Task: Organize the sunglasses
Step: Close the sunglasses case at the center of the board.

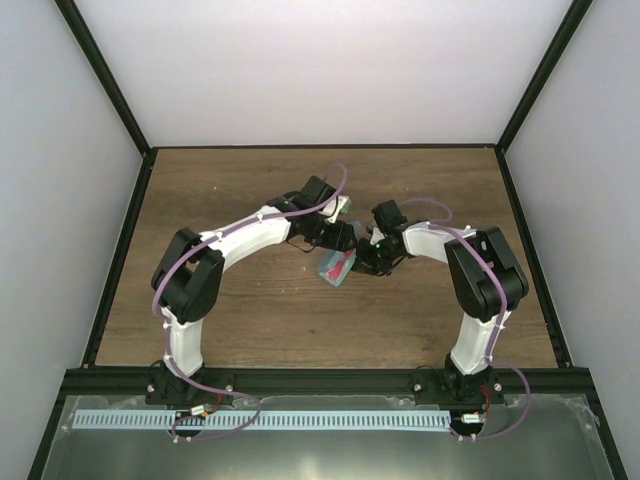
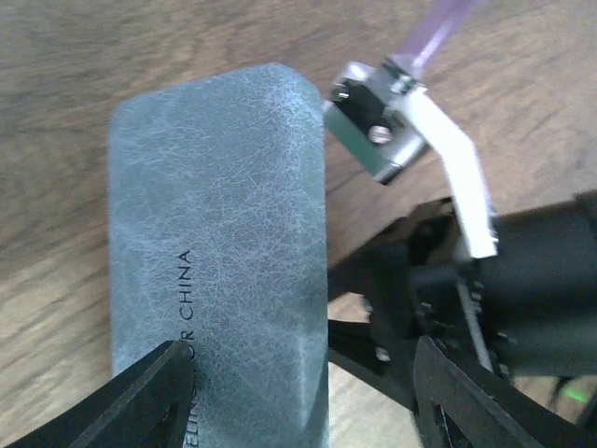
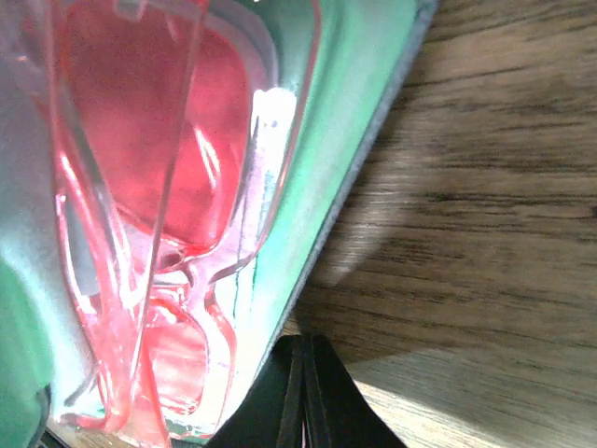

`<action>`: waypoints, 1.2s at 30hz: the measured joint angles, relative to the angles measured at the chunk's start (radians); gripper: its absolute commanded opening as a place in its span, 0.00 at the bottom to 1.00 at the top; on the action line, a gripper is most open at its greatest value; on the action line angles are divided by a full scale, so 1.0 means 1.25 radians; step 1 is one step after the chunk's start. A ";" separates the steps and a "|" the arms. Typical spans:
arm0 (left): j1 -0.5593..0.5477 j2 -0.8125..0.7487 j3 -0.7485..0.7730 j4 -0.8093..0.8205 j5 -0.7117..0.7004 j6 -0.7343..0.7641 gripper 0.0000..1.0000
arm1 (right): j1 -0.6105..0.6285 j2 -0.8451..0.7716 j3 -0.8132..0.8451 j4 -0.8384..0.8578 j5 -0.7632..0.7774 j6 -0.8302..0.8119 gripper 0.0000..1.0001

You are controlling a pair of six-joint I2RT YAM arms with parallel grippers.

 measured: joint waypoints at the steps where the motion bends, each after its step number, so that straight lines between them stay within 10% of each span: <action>1: 0.002 0.001 0.000 -0.003 -0.009 0.003 0.66 | 0.001 0.000 0.000 0.000 0.001 0.000 0.01; 14: 0.043 -0.011 -0.036 0.013 -0.054 -0.022 0.59 | 0.002 0.006 0.011 -0.012 0.002 -0.013 0.01; 26: 0.176 -0.099 -0.071 0.054 -0.093 -0.049 0.10 | 0.003 0.014 0.027 -0.033 0.003 -0.016 0.01; 36: 0.144 -0.066 -0.127 0.055 -0.041 -0.032 0.18 | 0.005 0.048 0.074 -0.045 0.001 -0.018 0.01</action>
